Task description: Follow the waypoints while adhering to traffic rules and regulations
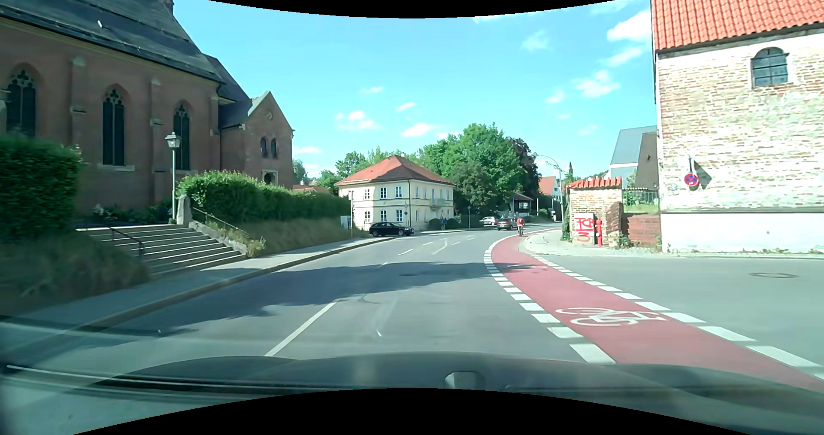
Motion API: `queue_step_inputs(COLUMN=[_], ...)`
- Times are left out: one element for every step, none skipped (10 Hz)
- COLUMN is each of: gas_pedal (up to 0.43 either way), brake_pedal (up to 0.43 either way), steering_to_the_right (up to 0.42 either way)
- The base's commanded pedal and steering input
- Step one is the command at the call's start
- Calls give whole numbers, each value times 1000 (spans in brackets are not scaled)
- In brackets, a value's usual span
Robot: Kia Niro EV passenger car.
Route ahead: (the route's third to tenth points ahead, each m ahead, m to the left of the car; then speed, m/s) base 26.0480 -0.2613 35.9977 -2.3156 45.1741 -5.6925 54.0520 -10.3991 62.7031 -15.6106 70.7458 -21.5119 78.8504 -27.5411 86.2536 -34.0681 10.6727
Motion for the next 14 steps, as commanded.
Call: queue_step_inputs(gas_pedal=[0,0,0,0,0,0,0,0,0,0,0,0,0,0], brake_pedal=[6,6,6,6,6,6,6,24,24,24,37,24,55,98], steering_to_the_right=[21,24,28,33,34,34,34,34,35,35,39,44,49,53])
